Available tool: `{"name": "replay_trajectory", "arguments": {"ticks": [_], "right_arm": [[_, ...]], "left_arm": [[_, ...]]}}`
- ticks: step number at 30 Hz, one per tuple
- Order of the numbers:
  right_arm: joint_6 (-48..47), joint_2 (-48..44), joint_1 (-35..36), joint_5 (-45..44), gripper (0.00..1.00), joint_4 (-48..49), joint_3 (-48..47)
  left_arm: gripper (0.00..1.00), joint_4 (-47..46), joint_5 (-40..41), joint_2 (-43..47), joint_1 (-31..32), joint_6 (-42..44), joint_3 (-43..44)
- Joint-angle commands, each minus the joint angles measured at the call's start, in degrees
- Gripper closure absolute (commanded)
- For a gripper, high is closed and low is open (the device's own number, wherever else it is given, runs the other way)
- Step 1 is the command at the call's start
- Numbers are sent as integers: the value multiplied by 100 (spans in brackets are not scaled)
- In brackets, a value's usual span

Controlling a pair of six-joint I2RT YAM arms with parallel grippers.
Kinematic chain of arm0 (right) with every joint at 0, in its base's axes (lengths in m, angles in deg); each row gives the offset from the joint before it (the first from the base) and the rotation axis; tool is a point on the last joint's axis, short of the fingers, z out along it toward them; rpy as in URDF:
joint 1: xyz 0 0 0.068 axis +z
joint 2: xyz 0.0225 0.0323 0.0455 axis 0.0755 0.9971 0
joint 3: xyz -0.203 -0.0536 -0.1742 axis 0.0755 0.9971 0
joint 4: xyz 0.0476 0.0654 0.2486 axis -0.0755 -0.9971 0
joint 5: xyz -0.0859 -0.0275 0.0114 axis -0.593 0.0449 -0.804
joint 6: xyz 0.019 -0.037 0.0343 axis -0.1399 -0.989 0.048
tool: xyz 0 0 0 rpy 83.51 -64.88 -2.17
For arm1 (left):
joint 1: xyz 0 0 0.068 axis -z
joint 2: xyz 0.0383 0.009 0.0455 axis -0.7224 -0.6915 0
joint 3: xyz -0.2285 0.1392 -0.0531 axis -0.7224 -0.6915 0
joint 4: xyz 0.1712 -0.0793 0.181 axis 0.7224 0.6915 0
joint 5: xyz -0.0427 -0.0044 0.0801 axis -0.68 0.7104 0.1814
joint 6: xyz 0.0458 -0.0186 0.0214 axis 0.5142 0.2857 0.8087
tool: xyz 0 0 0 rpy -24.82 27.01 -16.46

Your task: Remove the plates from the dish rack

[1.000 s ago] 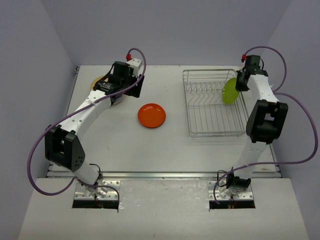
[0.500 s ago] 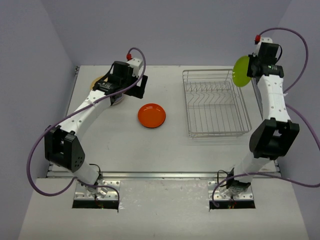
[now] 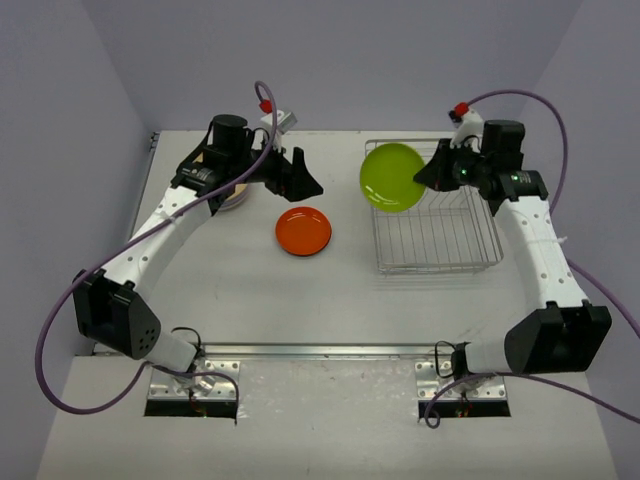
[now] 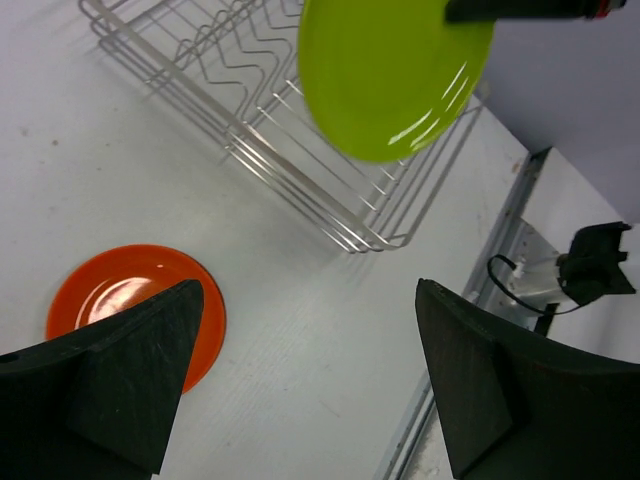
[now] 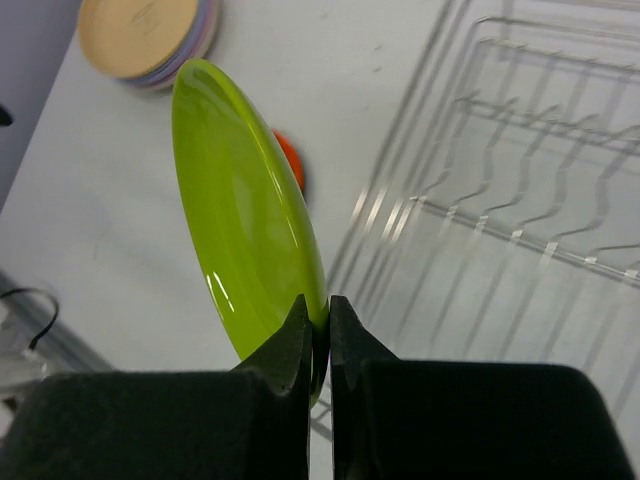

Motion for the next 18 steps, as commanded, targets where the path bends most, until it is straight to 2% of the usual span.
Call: {"name": "replay_trajectory", "arguments": {"ticks": [1,6,10,14,18], "right_arm": [[438,-353,810,755,100,397,269],[539,-303,1154,1045,100,437,232],[573,-208,1264,1330,100,445,214],[661,-76,1340,1540,100,511,132],[676,2,1358,1550,99,510,78]], "left_arm": [[18,-368,-1062,-88,44,-436,53],[24,-362,-1118,-221,127,-437,-63],[33,-312,-1124,-315,201,-365,-112],[54,-217,-1169,-434,251,-265,-94],[82,-96,-1244,-505,242,-177,-49]]}}
